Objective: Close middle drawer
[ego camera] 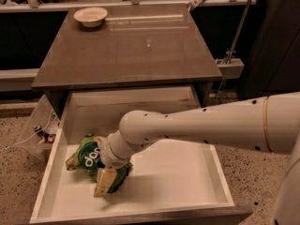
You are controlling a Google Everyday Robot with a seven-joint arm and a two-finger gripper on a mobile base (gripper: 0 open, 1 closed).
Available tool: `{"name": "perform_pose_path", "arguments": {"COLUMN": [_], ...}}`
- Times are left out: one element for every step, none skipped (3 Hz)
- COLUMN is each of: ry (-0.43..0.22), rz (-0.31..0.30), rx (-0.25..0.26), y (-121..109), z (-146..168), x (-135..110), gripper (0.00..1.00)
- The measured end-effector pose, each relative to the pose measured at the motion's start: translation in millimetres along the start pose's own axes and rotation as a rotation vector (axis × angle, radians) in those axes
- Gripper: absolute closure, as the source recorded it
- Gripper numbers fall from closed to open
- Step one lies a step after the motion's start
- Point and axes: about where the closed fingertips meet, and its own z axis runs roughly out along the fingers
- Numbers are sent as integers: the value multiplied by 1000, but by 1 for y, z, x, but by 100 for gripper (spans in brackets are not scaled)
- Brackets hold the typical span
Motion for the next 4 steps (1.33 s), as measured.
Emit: {"name": "perform_pose_path", "arguments": {"ry": [-7,4,13,15], "rz": [-6,-22,-24,-23], "rx": [-16,-36,-48,-50], "y": [-3,-4,-4,-3], "z": [9,17,22,23], "x": [-5,-9,-9,-9], "gripper": [0,19,42,65]}}
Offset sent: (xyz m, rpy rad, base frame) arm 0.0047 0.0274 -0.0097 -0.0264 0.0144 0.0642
